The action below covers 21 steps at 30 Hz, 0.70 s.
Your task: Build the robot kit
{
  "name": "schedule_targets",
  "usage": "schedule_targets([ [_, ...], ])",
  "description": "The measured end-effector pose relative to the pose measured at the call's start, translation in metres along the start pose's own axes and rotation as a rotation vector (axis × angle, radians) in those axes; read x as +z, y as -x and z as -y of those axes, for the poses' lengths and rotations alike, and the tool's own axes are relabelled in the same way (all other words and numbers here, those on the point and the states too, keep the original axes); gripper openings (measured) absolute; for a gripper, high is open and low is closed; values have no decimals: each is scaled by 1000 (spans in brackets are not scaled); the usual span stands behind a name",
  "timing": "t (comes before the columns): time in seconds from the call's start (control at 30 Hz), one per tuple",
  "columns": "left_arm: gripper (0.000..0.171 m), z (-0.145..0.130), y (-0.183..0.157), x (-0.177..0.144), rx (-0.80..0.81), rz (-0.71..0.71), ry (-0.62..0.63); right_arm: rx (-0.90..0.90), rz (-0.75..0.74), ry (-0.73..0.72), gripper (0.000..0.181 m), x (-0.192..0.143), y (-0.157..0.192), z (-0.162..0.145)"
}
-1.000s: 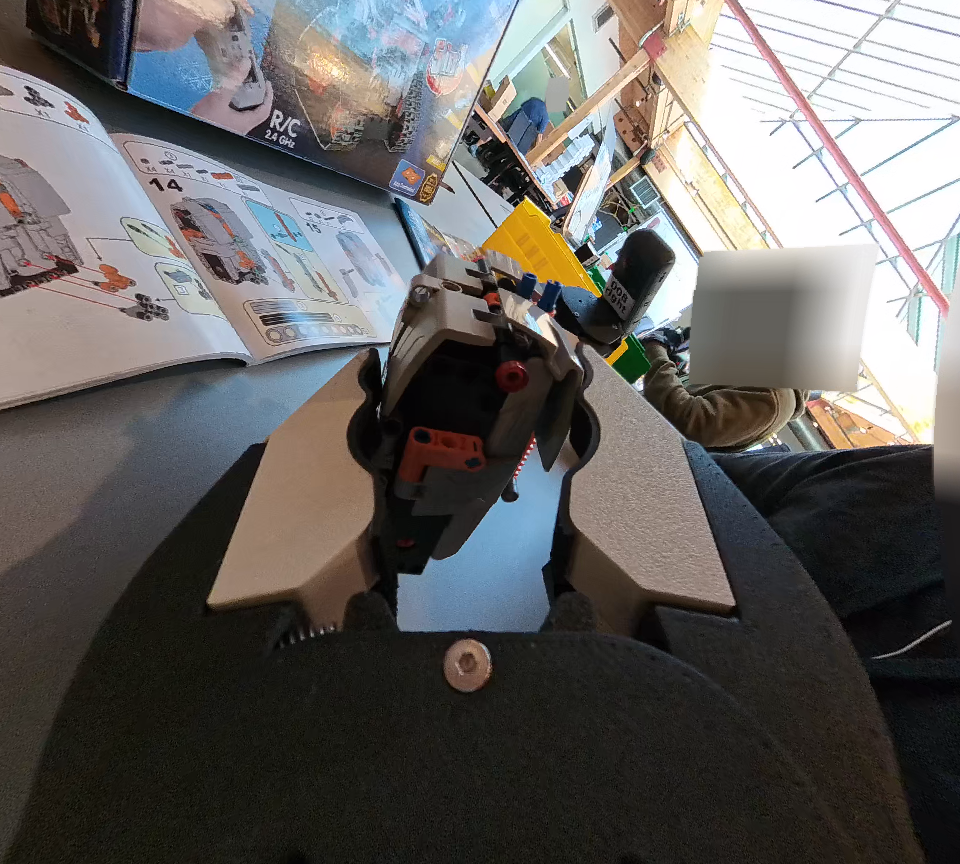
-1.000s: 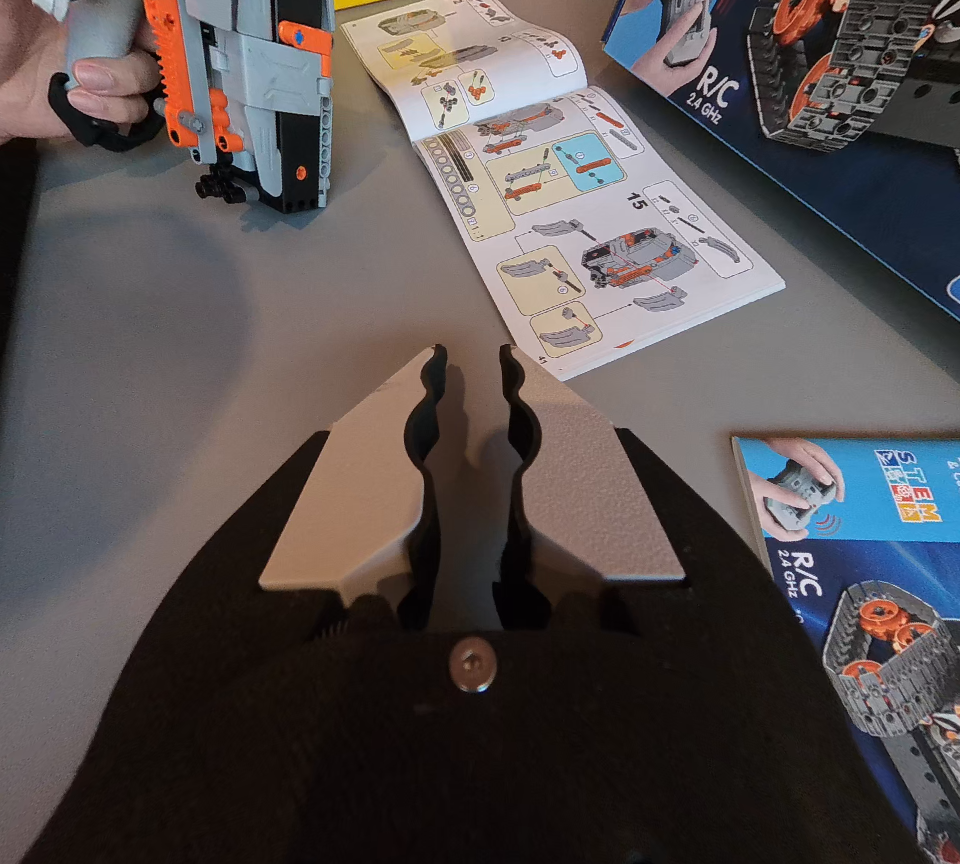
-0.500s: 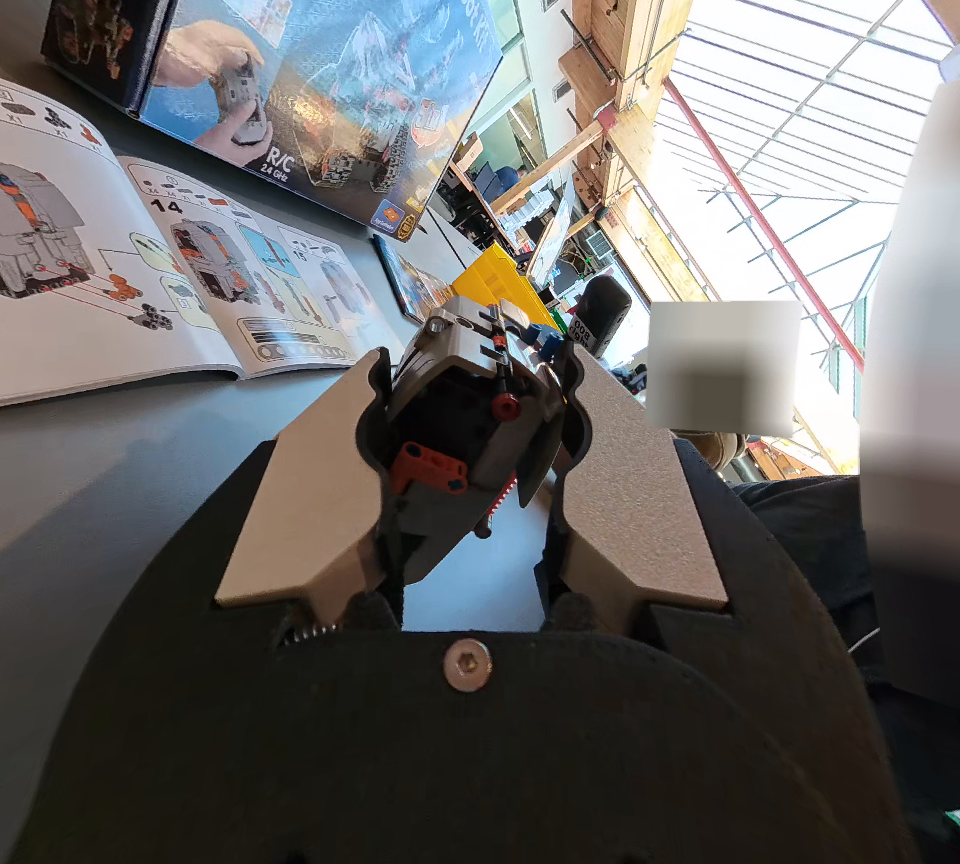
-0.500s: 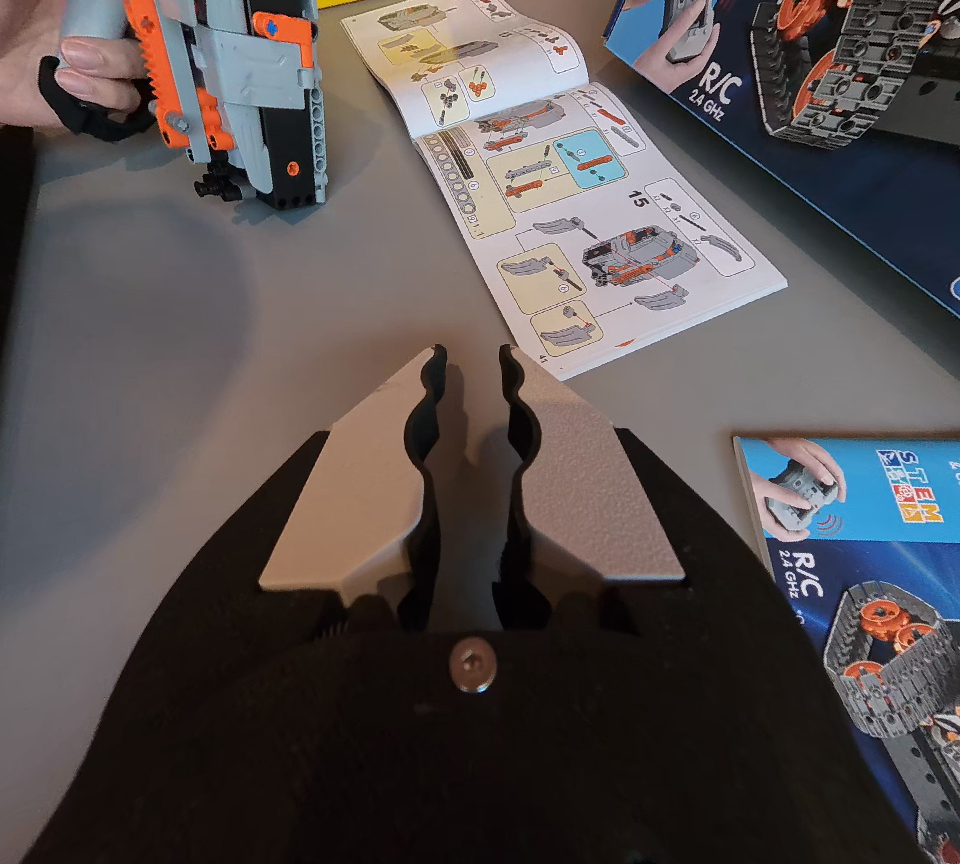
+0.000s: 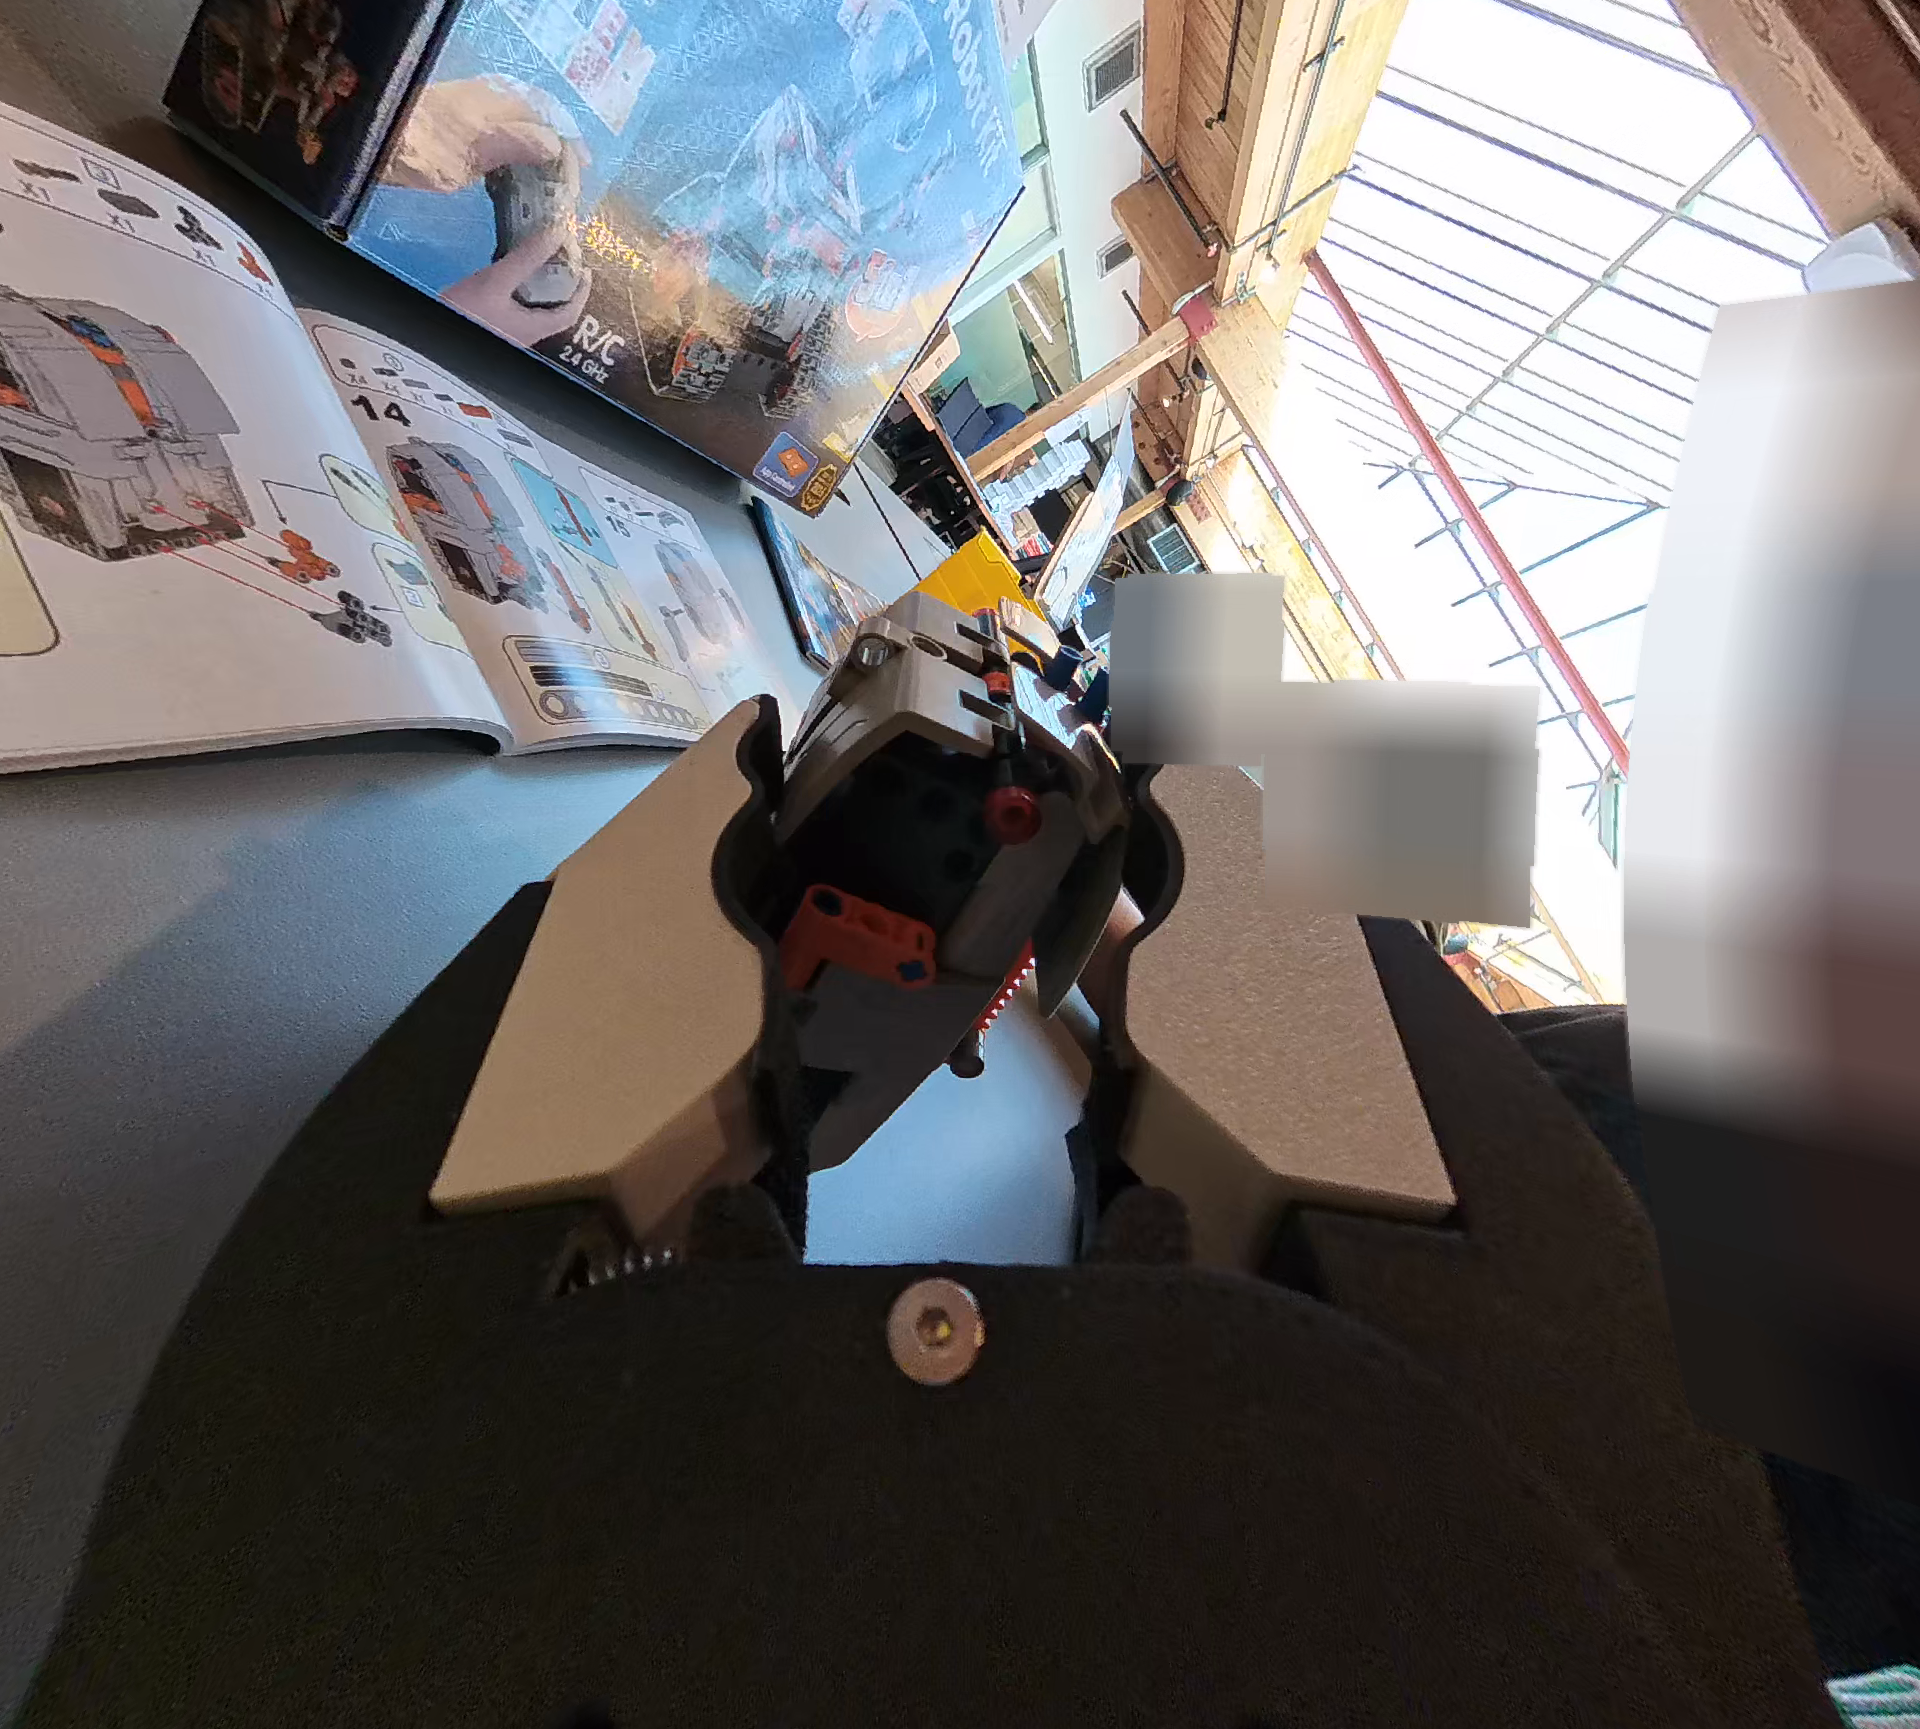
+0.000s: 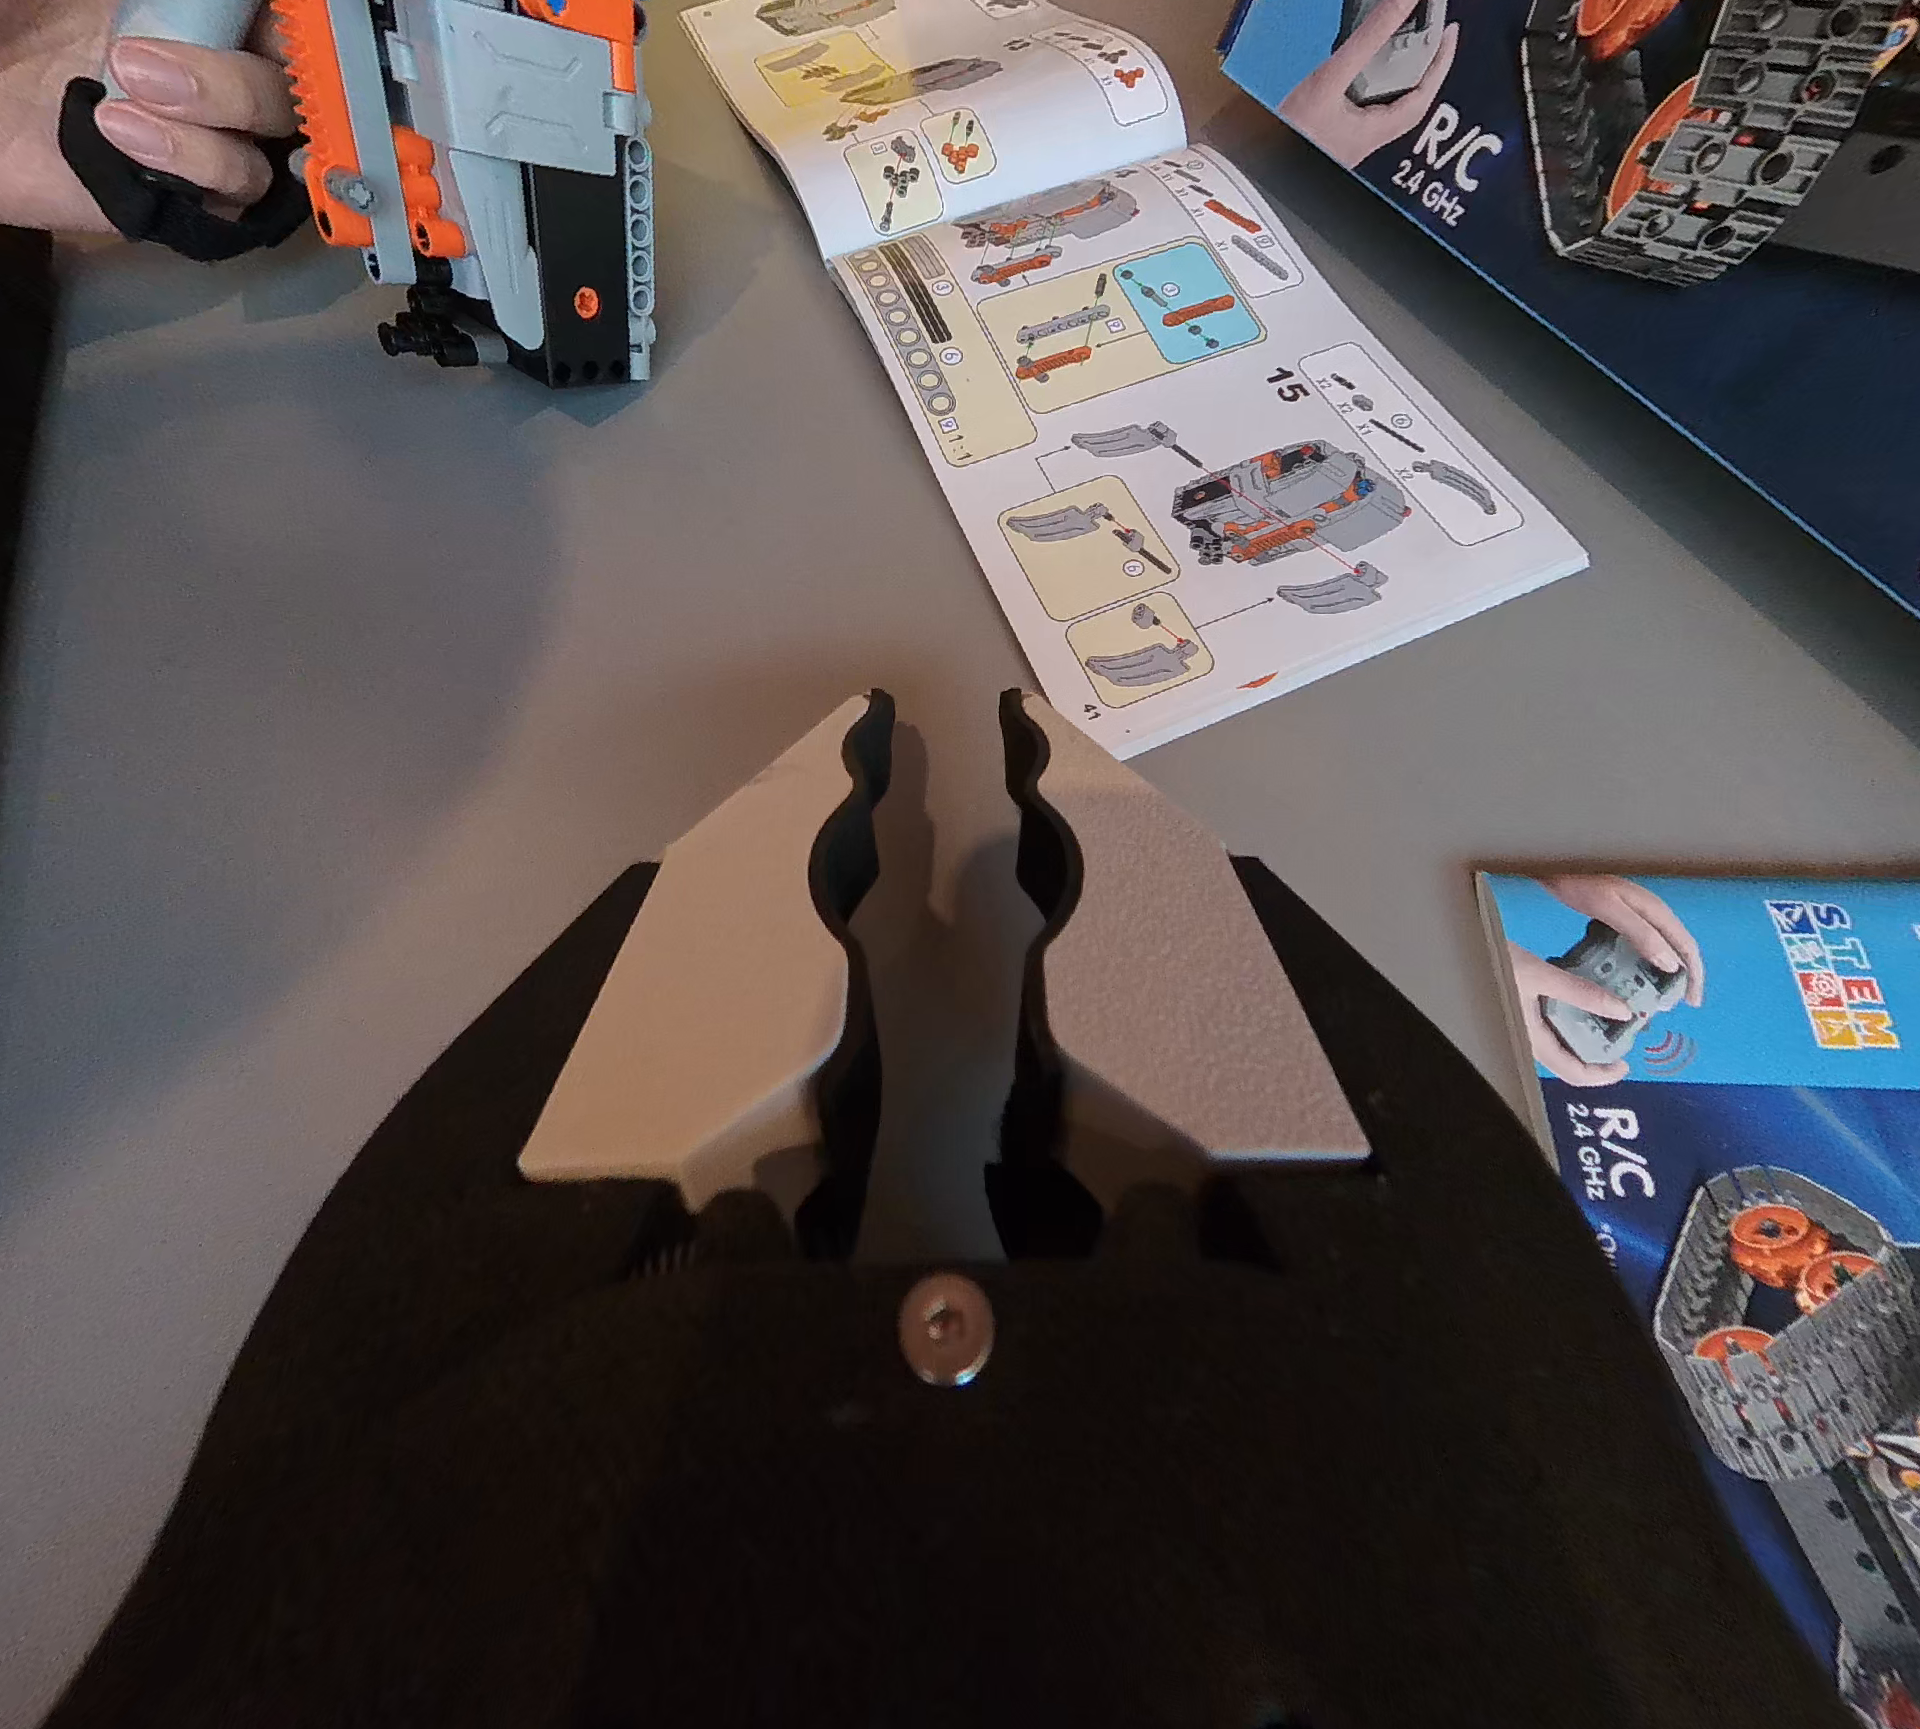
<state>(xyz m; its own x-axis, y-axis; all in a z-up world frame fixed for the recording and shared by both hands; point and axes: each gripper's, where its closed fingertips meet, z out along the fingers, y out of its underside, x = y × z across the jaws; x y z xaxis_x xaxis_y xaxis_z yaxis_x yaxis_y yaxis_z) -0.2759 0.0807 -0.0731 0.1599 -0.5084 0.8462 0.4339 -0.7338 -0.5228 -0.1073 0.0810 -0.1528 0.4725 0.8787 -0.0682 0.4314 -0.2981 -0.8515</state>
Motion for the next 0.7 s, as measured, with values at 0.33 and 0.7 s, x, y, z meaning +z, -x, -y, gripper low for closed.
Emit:
schedule_targets([
  [0.33,65,2,2,-1,-13,2,-12,-7,-1,8,20,1,1,-1],
  [0.7,63,3,3,-2,9,29,-24,-16,0,19,20,1,2,-2],
])
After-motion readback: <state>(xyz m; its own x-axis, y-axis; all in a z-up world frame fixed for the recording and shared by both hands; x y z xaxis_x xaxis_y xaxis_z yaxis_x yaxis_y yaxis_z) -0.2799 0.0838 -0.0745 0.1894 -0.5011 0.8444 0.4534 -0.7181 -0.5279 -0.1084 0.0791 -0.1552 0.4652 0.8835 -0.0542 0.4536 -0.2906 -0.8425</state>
